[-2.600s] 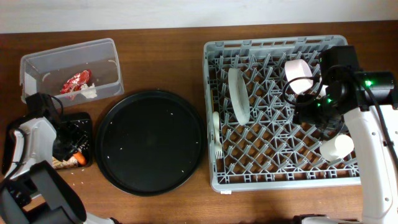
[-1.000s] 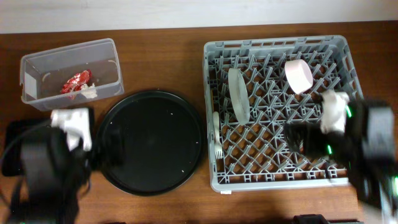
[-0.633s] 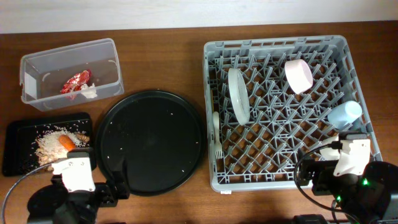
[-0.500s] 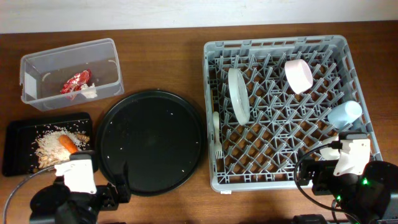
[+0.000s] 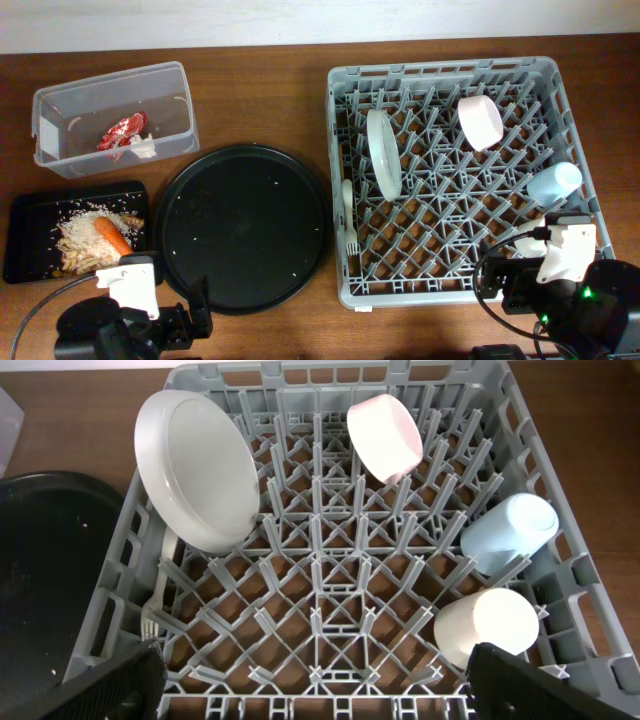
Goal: Sort waste into correct bins and load items into the dishwasher rack
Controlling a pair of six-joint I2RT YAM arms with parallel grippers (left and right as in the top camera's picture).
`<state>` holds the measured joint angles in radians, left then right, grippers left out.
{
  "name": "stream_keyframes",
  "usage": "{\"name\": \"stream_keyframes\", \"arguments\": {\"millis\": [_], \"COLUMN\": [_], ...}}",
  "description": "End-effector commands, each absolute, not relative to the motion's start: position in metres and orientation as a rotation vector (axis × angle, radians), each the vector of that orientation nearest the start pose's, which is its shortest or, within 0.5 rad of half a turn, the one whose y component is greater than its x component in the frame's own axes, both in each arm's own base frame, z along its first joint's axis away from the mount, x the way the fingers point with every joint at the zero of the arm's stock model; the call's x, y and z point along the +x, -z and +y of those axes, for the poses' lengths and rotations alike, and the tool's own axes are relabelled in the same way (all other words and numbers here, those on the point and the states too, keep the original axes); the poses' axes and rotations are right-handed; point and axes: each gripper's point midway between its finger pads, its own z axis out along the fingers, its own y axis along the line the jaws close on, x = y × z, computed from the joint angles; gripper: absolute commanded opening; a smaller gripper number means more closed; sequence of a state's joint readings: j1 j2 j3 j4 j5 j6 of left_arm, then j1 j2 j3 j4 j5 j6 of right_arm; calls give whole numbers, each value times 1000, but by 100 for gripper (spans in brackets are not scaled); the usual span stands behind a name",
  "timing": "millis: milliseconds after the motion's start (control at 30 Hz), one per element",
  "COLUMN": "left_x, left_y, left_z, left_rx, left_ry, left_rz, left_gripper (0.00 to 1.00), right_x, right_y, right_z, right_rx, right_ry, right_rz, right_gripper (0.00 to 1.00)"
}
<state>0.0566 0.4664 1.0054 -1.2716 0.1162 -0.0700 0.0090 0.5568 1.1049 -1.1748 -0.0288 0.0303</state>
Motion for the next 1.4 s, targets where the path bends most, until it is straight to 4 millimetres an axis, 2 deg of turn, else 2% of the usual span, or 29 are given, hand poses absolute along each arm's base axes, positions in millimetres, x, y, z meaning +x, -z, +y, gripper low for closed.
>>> {"name": "stream_keyframes", "arguments": {"millis": [0,200,267,333,400,500,600,733,800,900,933,1367], "left_x": [146,146,146,146,146,146,146,146,146,146,146,146], "left_y": [-246,-246,-246,-246,-246,-246,-246,-246,-246,-246,-246,-246], "left_z": [-10,-10,-10,-10,-10,-10,-10,-10,-10,-10,-10,-10], "left_rx": [-72,-72,-72,-72,-72,-72,-72,-72,-72,-72,-72,-72], "left_ry": [121,121,121,121,121,121,121,121,121,121,121,121], "left_rz": [2295,2295,2295,2295,2295,2295,2295,2295,2295,2295,2295,2295], "left_gripper": [99,99,99,99,99,99,99,99,99,99,99,99], "right_x": [167,143,136,135,144,175,209,239,244,245,244,245], "right_y": [-289,-306,-305,-296,-280,-251,-230,-206,-196,-171,-157,-156], "right_z": [4,8,10,13,15,19,25,28,28,28,28,28], "right_rx": [28,-4,-28,-45,-55,-55,-66,-65,-64,-65,-66,-64], "right_ry": [-46,-63,-78,-92,-105,-112,-128,-132,-132,-129,-128,-126], "right_rz": [2175,2039,1979,1921,1862,1741,1672,1525,1486,1589,1645,1647], "right_gripper": [99,99,99,99,99,99,99,99,99,99,99,99]}}
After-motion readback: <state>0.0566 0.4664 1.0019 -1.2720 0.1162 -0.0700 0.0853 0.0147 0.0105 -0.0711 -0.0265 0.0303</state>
